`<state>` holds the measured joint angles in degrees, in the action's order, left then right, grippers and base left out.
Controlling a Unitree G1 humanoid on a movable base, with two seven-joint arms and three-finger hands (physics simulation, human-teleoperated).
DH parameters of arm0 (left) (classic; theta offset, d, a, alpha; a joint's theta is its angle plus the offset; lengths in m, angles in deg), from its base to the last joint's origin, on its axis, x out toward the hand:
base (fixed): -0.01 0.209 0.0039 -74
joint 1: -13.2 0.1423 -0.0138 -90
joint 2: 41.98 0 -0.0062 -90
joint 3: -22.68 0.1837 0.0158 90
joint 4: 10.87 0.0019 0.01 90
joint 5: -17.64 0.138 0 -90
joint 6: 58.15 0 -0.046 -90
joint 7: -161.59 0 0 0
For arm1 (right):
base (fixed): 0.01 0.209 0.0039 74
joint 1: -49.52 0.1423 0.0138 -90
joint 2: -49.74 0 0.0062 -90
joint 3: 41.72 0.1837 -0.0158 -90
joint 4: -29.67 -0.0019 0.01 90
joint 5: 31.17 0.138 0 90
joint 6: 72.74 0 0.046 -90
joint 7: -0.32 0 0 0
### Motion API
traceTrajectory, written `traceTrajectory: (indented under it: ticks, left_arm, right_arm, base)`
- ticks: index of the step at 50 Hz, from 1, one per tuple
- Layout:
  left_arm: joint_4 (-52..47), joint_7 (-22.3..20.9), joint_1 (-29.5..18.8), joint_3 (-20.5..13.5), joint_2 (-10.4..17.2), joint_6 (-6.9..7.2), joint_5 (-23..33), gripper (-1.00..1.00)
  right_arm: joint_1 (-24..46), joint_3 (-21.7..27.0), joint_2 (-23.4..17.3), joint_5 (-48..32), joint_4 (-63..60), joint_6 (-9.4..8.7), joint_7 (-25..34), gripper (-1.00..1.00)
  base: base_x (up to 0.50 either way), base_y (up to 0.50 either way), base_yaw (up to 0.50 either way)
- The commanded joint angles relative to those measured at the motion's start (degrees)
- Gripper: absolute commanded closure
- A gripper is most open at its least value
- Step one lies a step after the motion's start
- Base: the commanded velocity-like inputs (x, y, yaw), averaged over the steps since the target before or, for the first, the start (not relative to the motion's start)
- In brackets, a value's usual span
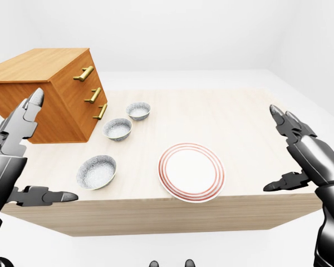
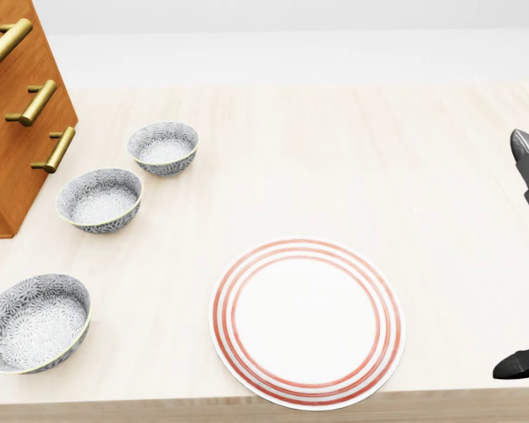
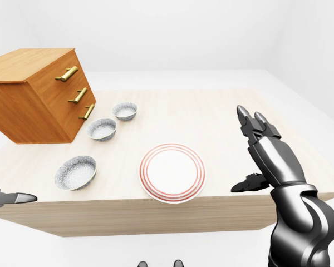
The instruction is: Put the bowl in the middle on the plate.
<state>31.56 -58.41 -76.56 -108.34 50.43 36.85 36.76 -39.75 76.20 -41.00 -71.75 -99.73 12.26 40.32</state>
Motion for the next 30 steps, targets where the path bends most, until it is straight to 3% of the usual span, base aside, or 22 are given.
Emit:
traceTrajectory:
  ticks: [1,9,30]
  left_arm:
    - [0.4,0.0,0.1,0.4,-0.4,0.0,0.3,-1.0]
    - [1.2,0.0,0.3,1.0,-0.7,0.0,0.4,-1.0]
    - [1.3,0.0,0.3,1.1,-0.7,0.0,0.3,-1.0]
  right_arm:
    - [-0.1,-0.5,0.5,1.2,1.1,0.0,0.0,-1.0]
    - [1.7,-1.8,1.9,3.1,0.8,0.0,0.0,-1.0]
    - [1.0,-2.6,0.4,4.3,1.2,0.0,0.0,-1.0]
  base:
    - [0.0,0.0,0.0]
    - [0.0,0.0,0.0]
    - [0.0,0.0,0.0]
